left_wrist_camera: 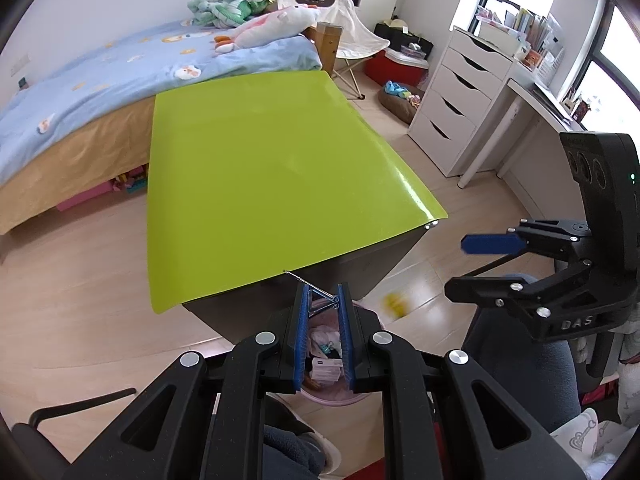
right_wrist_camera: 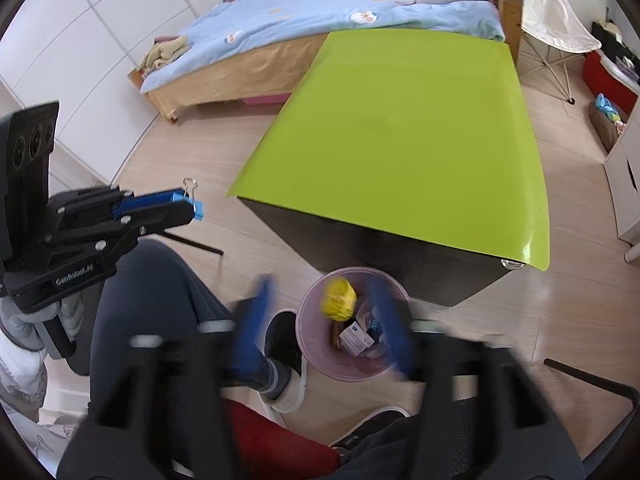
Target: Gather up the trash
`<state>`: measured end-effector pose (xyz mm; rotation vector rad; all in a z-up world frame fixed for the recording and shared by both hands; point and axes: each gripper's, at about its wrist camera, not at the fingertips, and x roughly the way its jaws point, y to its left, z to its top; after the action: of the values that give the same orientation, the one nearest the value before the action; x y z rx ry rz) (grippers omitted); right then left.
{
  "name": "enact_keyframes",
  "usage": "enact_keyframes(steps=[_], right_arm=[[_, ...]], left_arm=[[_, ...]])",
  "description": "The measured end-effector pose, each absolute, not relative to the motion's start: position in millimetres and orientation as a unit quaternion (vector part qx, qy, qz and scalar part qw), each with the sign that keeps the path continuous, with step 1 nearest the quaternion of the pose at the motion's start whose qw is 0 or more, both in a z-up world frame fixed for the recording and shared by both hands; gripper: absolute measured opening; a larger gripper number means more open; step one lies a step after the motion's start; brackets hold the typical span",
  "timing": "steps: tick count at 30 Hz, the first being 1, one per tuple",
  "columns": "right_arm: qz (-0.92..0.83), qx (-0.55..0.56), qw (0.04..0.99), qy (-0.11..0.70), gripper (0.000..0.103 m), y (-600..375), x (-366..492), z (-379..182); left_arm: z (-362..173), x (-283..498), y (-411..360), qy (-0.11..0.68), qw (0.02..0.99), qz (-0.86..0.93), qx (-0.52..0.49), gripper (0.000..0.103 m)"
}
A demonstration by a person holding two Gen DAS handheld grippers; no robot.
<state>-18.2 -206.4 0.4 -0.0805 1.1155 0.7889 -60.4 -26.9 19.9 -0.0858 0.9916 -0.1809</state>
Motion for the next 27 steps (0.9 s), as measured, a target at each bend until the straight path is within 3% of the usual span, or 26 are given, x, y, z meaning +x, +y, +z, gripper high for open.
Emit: enact_keyframes(steps=[2, 15, 16, 17, 22, 27], right_arm=[[0.356, -0.031, 0.781, 0.513, 0.089, -211.0, -16.9, 2.5], [0.301, -0.014, 0.814, 0.496, 0.096, -246.9, -13.9, 20.0], [0.3, -0.011, 0.815, 0.496, 0.096, -248.8, -13.5, 20.1], [0.299, -0.009, 0.815, 0.497, 0.097, -250.3, -12.9, 19.8], [0.299, -0.005, 0.815, 0.496, 0.098, -253.2, -12.5, 18.7], [0.297, -0.005, 0.819, 0.492, 0.1, -254.9, -13.2, 20.8]], left_arm=[[19.7, -60.1, -29.2, 0.475, 0.874, -0.09, -0.04, 0.015], [19.7, -56.5, -61.1, 0.48, 0.864, -0.149, -0.022, 0.017], [19.0, -55.6, -63.1, 0.483, 0.862, -0.152, -0.021, 0.024], [18.3, -54.8, -64.4, 0.483, 0.862, -0.154, -0.021, 0.041], [17.3, -51.0, -62.6, 0.479, 0.864, -0.149, -0.034, 0.083], [18.0, -50.2, -58.1, 0.479, 0.866, -0.137, -0.039, 0.096]])
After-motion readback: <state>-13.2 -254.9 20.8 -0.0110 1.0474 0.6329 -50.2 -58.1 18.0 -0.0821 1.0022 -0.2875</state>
